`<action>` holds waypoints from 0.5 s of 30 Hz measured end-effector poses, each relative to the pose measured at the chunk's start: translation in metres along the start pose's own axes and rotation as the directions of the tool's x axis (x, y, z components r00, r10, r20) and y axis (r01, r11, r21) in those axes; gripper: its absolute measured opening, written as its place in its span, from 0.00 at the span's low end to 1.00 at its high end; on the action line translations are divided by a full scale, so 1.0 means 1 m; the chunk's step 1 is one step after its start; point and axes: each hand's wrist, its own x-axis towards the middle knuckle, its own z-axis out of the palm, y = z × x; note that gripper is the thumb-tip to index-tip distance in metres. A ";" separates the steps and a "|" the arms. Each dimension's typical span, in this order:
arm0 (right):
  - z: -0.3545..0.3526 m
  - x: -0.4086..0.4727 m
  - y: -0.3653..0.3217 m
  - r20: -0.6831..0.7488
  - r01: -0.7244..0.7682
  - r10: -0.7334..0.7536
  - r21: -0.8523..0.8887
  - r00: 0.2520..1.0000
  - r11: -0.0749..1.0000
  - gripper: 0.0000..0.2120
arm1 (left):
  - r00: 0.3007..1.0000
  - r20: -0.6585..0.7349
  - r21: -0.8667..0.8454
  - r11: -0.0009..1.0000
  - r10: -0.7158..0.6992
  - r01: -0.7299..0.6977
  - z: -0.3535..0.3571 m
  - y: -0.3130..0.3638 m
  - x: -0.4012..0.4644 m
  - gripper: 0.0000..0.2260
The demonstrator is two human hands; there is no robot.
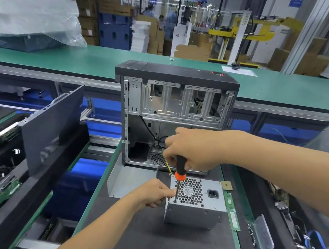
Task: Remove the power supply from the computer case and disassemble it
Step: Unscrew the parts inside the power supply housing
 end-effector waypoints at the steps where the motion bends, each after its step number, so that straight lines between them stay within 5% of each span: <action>1: -0.002 0.001 -0.003 -0.017 0.038 -0.038 -0.011 0.999 0.999 0.09 | 1.000 0.001 -0.001 1.000 0.002 -0.002 0.000 -0.001 -0.001 0.27; 4: -0.008 0.005 -0.013 -0.032 0.109 -0.107 0.059 0.994 0.992 0.13 | 0.999 -0.026 0.054 0.998 0.028 -0.027 -0.001 0.001 -0.003 0.24; 7: -0.009 0.008 -0.013 -0.036 0.096 -0.091 0.145 0.995 0.985 0.15 | 0.970 -0.101 0.259 0.947 0.223 -0.191 -0.011 0.008 -0.009 0.11; 10: -0.003 0.007 -0.004 -0.056 0.044 -0.035 0.173 0.998 0.984 0.11 | 0.945 -0.008 0.435 0.852 0.326 -0.290 -0.026 0.010 -0.019 0.11; 12: 0.002 0.006 0.001 -0.110 0.026 -0.008 0.166 0.994 0.986 0.07 | 0.922 0.027 0.432 0.827 0.386 -0.359 -0.036 0.010 -0.025 0.10; 15: 0.010 0.006 -0.002 -0.189 0.006 0.046 0.265 0.981 0.964 0.16 | 0.891 0.145 0.267 0.850 0.431 -0.455 -0.035 0.020 -0.035 0.12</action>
